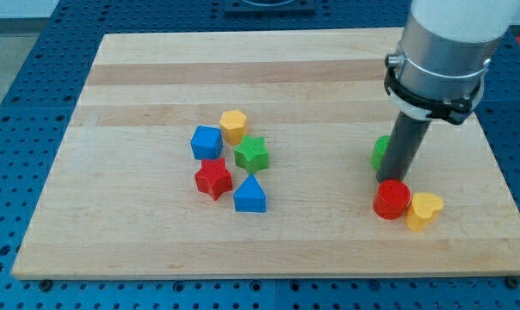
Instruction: Slide the green circle to the center
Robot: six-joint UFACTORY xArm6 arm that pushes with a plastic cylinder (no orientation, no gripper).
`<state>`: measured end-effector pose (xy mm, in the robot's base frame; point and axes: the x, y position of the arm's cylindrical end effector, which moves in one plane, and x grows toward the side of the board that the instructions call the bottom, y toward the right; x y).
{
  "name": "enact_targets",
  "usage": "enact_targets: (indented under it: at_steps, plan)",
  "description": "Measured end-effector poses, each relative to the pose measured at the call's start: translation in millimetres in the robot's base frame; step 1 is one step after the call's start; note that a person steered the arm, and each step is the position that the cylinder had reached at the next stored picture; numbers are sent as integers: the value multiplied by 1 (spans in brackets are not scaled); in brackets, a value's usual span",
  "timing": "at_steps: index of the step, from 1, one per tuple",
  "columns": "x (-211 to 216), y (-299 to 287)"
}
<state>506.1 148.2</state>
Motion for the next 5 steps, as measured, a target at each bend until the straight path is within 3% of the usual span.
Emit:
enact_targets:
  at_steps: [5]
  plan:
    - [-82, 53]
